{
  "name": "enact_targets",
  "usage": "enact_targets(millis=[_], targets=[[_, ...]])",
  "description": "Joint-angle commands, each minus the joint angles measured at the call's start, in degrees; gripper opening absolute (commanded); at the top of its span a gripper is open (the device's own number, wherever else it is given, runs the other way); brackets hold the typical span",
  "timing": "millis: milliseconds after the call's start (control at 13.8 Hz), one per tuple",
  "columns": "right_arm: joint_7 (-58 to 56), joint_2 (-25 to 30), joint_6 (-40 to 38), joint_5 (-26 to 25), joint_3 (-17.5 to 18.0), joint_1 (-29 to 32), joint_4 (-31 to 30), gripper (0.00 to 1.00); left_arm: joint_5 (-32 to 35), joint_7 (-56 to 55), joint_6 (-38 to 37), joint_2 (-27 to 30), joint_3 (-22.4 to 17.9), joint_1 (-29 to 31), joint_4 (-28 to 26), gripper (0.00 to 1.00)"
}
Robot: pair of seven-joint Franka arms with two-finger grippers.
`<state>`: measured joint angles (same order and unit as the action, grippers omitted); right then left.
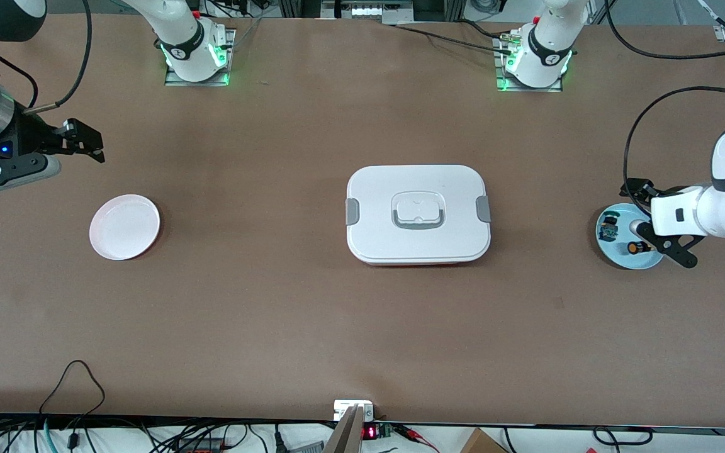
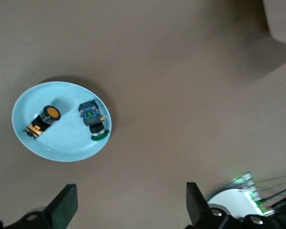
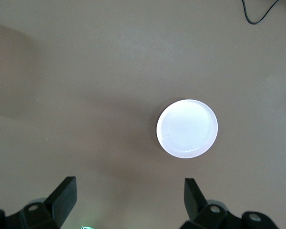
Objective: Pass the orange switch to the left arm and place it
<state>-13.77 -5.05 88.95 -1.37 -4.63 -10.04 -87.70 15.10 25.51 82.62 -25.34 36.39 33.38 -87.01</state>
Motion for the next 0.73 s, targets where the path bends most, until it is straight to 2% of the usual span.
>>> enact_targets(millis=[0,73,145,218,291,436,509,581,654], targets=[[0.2,1.2,1.4,0.8,0.2,0.2,-1.2,1.00,-4.4,-3.6,-6.9,-0.7,0.4,-0.9,8.6,1.00],[0.2,1.2,2.3,0.8,0.2,0.2,-1.1,1.00,-7.0,-5.0,-7.4,-0.9,-0.3,-1.1,11.0,1.00],[0.2,1.2,3.1,0.8,0.1,0.2,-1.0,1.00,-7.7,-8.9,-6.5,-0.4,-3.6,-2.6,12.1,1.00],[0.1,0.9,3.4,0.8,0.1,0.3,-1.0,1.00,-7.9,-13.9,-5.5,1.1,-9.3,-7.5,12.0,1.00],[0.1,0.9,3.3,0.8,0.2,0.1,-1.0,1.00,-8.7,-18.3,-5.2,4.1,-13.1,-11.1,11.0,1.00],[0.2,1.0,3.3,0.8,0.2,0.0,-1.0,1.00,-12.0,-26.3,-2.4,9.5,-18.6,-15.7,8.5,1.00],[0.2,1.0,3.3,0.8,0.2,0.1,-1.0,1.00,-13.6,-30.4,0.2,13.4,-23.2,-19.8,5.1,1.00],[0.1,0.9,3.3,0.8,0.2,0.3,-1.0,1.00,-14.1,-32.5,5.9,19.0,-27.0,-24.4,-0.2,1.00],[0.1,0.9,3.3,0.9,0.1,0.3,-1.0,1.00,-14.0,-32.1,11.7,23.3,-28.3,-25.6,-5.1,1.00]])
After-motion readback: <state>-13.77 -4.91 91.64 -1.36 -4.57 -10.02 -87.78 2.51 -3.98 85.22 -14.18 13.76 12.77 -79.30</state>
